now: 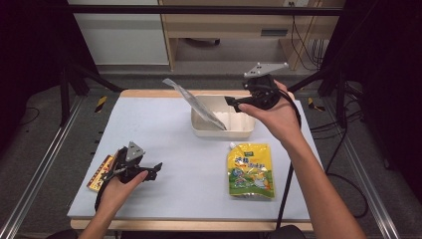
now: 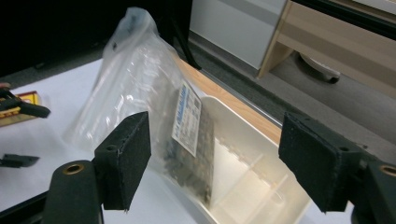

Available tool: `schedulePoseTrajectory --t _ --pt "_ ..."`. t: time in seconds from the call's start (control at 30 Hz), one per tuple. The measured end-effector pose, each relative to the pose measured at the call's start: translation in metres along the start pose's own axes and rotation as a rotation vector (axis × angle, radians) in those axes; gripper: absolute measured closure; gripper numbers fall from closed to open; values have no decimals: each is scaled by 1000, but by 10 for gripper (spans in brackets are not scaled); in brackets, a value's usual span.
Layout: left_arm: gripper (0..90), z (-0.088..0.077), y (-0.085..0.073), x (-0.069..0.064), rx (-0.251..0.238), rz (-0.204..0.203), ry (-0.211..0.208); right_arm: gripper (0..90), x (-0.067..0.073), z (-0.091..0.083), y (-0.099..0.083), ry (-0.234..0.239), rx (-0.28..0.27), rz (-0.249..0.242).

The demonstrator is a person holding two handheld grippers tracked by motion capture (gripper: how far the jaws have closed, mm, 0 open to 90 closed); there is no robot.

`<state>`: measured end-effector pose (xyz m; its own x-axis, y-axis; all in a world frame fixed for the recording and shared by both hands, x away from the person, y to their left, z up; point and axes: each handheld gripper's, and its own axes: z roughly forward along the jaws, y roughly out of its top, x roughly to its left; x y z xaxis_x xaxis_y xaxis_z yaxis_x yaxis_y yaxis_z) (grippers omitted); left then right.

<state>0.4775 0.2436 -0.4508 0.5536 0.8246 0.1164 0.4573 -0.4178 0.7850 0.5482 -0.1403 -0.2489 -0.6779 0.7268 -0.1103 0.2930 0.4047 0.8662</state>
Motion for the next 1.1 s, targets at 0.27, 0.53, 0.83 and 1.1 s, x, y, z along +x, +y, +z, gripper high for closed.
schedulePoseTrajectory --t 0.27,0.53,0.83,1.1 --pt "75 0 0 -1 1 1 -3 247 -11 -10 -38 -54 21 36" --pt "78 0 1 -3 16 4 -11 209 -17 -6 -80 -74 48 93" --pt "79 1 1 -4 20 9 -11 219 -21 7 -120 -95 93 139" --pt "78 0 1 -5 16 12 -13 257 -30 19 -163 -123 126 203"
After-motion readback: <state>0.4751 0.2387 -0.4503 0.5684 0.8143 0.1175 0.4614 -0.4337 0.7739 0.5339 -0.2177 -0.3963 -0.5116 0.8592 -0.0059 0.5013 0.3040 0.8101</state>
